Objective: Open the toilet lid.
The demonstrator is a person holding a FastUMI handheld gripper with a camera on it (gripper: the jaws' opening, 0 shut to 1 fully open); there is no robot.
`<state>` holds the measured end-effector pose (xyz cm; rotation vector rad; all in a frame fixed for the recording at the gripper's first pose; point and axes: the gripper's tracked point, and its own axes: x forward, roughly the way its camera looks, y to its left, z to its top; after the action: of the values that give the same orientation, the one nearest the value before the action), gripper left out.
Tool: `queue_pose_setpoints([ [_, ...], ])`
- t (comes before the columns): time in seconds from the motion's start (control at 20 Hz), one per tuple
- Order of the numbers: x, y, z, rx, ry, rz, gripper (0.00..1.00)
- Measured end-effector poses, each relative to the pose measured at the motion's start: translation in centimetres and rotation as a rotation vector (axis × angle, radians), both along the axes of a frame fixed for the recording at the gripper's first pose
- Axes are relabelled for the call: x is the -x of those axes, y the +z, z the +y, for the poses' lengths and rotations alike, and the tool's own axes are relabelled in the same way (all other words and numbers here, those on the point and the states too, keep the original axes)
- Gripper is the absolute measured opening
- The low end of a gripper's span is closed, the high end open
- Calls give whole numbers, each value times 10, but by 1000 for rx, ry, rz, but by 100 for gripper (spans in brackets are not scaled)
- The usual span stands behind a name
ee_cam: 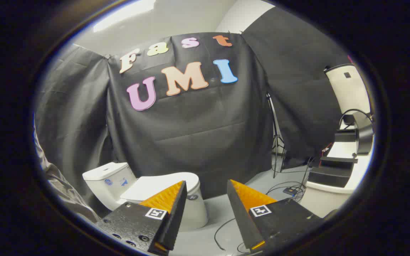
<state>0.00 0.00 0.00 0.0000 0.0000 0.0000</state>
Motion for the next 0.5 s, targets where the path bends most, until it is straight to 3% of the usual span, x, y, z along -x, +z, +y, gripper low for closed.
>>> queue_pose_setpoints([
  [0.5,-1,-18,-1,15,-22,93,63],
])
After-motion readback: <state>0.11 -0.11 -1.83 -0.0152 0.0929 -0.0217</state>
